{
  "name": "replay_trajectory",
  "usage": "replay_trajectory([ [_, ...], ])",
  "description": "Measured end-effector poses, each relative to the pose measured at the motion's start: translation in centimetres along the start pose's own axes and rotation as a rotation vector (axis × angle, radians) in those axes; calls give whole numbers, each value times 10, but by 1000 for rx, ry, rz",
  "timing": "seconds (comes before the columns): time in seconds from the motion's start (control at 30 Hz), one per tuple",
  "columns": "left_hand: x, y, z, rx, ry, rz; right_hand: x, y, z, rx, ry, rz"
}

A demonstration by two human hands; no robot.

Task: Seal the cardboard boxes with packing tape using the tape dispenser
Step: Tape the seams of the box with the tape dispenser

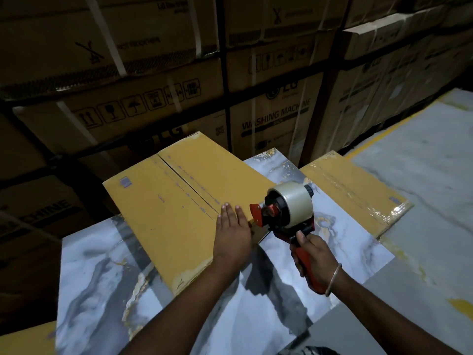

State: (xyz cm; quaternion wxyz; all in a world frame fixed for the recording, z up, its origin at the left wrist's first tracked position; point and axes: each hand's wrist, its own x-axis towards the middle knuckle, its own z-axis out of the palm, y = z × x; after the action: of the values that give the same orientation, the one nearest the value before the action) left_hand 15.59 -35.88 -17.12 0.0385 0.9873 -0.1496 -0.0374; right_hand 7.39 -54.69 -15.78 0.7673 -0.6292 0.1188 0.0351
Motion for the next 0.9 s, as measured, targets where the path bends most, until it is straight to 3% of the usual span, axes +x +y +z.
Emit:
replay_trajectory([
  [0.2,-5,-20,-2,92,-80,233,29,-34,22,-11,-87,-47],
  [0.37,-31,-53,9,158,75,454,64,-49,42,-85,-221,2],
  [0.5,-70,-68,8,199,208,473,85,-52,60,-145,-334,102],
  [0.67,-116,-52,17,45,313,182,94,-42,75,-110,-461,243],
  [0.9,-134,18,48,-451,520,-360,97,-29,72,-57,-573,354],
])
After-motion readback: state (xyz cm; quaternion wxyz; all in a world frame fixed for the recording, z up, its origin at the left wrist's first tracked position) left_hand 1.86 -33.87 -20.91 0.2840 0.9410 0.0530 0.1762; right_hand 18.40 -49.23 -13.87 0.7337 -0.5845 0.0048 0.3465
